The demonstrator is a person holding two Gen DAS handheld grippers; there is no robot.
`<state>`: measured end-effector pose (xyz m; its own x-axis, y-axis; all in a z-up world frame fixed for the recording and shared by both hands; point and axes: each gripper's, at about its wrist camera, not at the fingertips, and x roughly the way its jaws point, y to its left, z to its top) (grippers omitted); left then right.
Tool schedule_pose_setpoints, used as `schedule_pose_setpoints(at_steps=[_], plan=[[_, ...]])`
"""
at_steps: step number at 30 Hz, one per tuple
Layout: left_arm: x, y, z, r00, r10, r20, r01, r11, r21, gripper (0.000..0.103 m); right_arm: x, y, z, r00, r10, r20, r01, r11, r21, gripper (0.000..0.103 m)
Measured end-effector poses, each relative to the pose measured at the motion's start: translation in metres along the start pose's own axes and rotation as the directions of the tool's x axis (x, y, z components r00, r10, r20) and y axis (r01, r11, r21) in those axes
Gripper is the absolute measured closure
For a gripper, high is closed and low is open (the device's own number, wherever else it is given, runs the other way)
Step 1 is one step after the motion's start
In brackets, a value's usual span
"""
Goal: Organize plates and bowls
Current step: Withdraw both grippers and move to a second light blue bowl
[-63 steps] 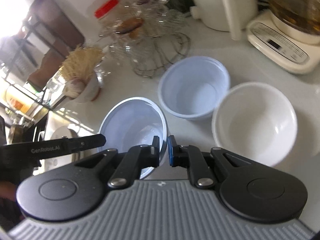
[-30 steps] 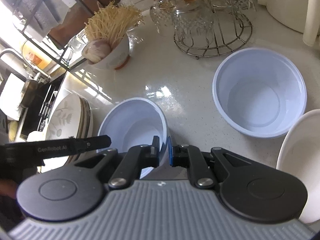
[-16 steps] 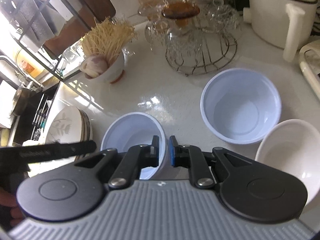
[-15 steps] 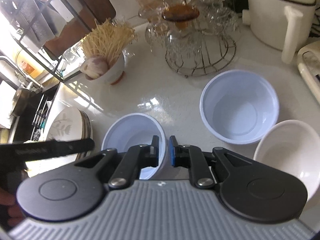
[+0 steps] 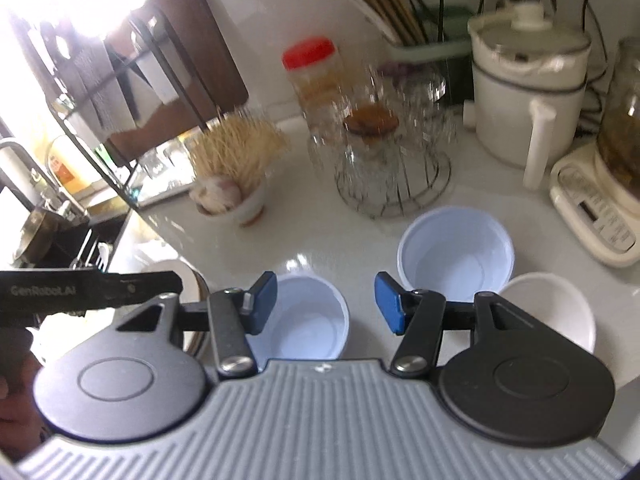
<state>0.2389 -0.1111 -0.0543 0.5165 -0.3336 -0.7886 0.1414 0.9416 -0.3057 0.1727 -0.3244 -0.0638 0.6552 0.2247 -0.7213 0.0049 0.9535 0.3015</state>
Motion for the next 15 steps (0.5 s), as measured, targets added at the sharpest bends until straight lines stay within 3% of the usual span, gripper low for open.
schedule_pose_setpoints(at_steps=[5,8,15], plan=[[-0.019,0.000,0.007,0.999,-0.016,0.039,0.014,0.998,0.068,0.019,-0.022,0.016,0.004,0.998,-0.028,0.063,0.029,1.000,-0.012,0.046],[-0.030,0.002,0.010,0.997,-0.032,0.065,0.025,0.994,0.103,0.015,-0.033,0.029,0.002,0.992,-0.074,0.104,0.074,0.997,-0.001,0.037],[-0.043,0.002,0.012,0.997,-0.044,0.071,0.028,0.978,0.209,0.009,-0.053,0.048,-0.011,0.978,-0.135,0.160,0.134,0.991,0.016,0.036]])
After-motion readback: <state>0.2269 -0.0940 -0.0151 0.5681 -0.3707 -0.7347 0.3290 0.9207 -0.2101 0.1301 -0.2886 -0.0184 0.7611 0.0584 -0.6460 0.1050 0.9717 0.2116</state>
